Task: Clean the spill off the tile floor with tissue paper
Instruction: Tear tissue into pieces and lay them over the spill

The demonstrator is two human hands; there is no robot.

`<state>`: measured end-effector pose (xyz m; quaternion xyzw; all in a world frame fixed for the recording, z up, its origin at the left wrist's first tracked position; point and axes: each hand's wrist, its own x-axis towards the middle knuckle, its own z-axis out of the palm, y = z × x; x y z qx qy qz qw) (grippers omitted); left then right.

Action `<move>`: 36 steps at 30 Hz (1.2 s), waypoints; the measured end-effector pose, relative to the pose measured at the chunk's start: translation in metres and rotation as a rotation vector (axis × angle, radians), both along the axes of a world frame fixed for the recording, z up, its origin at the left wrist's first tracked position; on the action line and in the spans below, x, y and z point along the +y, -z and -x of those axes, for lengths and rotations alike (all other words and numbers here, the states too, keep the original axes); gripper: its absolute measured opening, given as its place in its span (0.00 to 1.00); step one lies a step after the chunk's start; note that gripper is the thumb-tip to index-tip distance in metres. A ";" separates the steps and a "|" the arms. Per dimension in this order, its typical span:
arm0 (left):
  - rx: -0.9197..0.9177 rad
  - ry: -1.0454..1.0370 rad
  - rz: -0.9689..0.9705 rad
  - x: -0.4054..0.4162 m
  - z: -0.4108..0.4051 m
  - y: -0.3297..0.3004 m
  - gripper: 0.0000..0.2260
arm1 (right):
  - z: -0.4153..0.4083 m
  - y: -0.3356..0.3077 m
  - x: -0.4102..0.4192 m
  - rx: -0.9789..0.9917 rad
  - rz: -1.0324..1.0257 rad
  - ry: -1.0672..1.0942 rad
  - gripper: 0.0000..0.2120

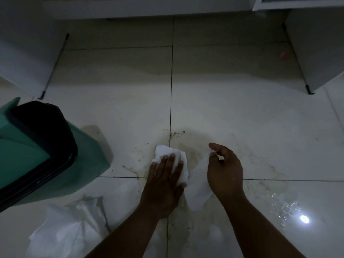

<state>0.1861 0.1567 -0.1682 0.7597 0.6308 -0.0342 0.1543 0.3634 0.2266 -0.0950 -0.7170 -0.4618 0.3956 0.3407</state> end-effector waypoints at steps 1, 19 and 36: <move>-0.018 -0.037 -0.022 0.002 -0.003 -0.005 0.29 | -0.003 0.001 -0.001 0.004 0.004 -0.001 0.12; -0.099 -0.097 -0.120 -0.005 -0.055 -0.005 0.28 | -0.048 0.051 -0.031 -0.786 -0.122 -0.465 0.37; -0.048 -0.145 0.081 -0.008 -0.028 -0.001 0.27 | -0.029 0.071 -0.071 -0.761 -0.117 -0.835 0.37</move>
